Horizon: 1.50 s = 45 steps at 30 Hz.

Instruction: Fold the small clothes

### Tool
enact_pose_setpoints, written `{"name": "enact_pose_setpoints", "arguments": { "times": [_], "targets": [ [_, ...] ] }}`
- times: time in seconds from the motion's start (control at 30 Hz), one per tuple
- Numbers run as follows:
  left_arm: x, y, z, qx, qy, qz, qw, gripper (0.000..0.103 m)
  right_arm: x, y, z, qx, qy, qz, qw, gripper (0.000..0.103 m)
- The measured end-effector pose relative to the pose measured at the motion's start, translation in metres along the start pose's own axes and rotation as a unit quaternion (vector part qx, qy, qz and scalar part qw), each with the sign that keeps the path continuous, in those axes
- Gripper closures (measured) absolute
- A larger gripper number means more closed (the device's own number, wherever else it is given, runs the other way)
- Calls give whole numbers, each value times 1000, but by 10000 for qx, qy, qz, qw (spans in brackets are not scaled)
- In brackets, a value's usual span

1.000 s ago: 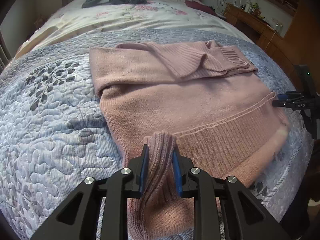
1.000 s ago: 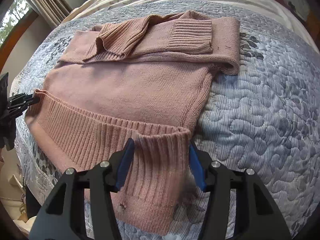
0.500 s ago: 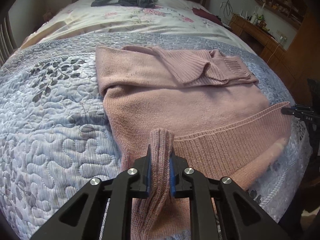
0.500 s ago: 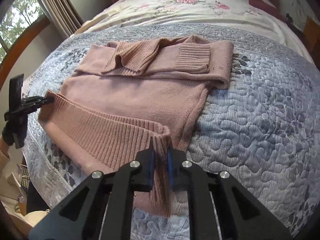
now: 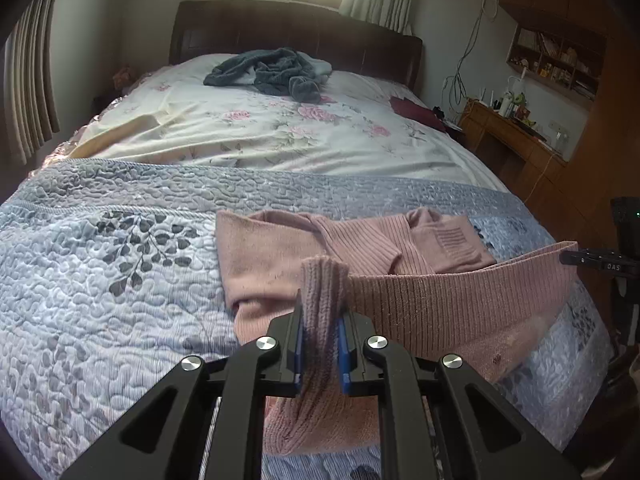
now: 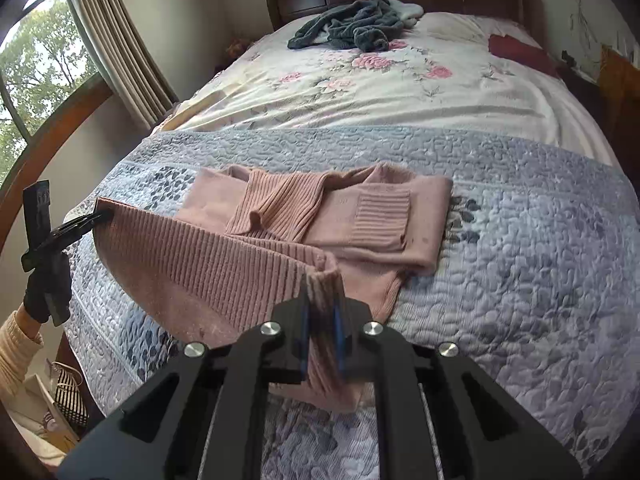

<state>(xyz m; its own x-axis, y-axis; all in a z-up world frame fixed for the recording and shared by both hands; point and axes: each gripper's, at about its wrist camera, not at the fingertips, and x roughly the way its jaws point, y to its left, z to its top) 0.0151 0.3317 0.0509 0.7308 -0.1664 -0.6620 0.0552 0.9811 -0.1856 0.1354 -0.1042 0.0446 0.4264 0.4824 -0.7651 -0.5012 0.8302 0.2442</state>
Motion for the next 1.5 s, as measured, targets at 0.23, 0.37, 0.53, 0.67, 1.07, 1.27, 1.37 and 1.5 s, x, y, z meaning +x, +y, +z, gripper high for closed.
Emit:
{"name": "enact_pose_setpoints", "arguments": {
  "times": [0.23,0.37,0.53,0.67,1.07,1.27,1.37,1.5],
  "targets": [
    [43,22,60,-221,-284,249,9990,90,26,-29,71,231,-129,-309,9992,95],
    [80,32,83,-335,-232,457,9981,90,57,-49,103,441,-69,-272,9986,95],
    [128,36,92,-290,6,599,9978,90,102,-64,123,569,149,-326,9977,95],
    [167,40,87,-189,291,778,9964,90,134,-75,128,655,329,-413,9965,95],
    [241,74,54,-411,1093,1184,9861,84,215,-107,106,1051,934,-720,9874,93],
    [222,86,48,-732,935,1130,9865,74,204,-109,97,1081,825,-820,9873,75],
    [192,76,48,-617,608,1070,9905,74,180,-107,86,1180,736,-518,9889,72],
    [151,55,36,-544,398,690,9953,71,147,-92,55,1001,869,-346,9906,64]
  ]
}}
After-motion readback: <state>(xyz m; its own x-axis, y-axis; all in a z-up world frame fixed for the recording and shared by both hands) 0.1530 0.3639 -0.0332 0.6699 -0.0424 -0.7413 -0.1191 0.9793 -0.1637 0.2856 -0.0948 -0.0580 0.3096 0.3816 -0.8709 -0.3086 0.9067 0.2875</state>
